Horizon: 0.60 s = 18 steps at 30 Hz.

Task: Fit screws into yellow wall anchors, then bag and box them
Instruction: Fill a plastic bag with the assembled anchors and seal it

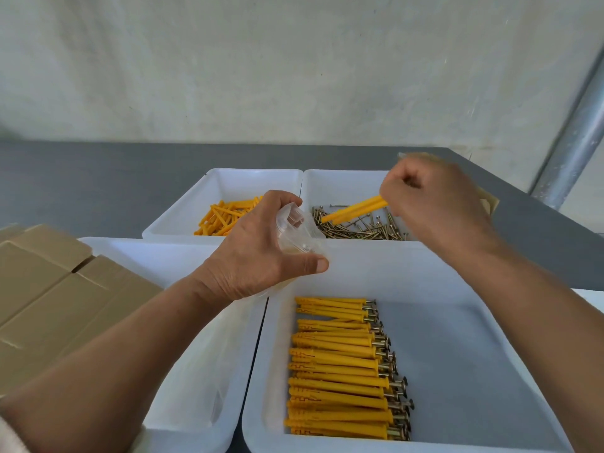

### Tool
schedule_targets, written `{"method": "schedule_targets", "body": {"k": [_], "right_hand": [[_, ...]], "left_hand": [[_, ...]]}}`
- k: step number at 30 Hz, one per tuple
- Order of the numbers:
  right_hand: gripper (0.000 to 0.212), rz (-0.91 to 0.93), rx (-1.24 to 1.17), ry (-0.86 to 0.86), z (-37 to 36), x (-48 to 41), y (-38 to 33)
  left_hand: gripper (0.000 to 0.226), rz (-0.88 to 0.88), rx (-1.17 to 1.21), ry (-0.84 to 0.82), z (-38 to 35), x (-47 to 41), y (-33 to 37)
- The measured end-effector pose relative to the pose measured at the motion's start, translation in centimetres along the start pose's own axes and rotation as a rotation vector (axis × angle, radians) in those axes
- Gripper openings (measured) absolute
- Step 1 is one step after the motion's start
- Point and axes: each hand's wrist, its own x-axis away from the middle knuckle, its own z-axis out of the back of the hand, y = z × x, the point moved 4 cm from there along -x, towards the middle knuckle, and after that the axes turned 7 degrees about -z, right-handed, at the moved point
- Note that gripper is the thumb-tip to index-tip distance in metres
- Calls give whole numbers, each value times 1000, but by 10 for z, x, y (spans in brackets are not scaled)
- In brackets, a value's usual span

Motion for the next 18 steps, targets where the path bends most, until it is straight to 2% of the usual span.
{"method": "schedule_targets", "body": {"k": [3, 5, 11, 18], "right_hand": [[11, -45, -289, 9, 1, -1, -1], [10, -69, -358, -55, -7, 1, -2], [9, -3, -306, -284, -37, 17, -8], [9, 87, -195, -398, -62, 36, -17]], "left_hand": [[86, -6, -1, 2, -1, 0, 1], [85, -8, 1, -1, -1, 0, 1], [83, -22, -6, 4, -1, 0, 3], [84, -61, 1, -6, -3, 0, 5]]}}
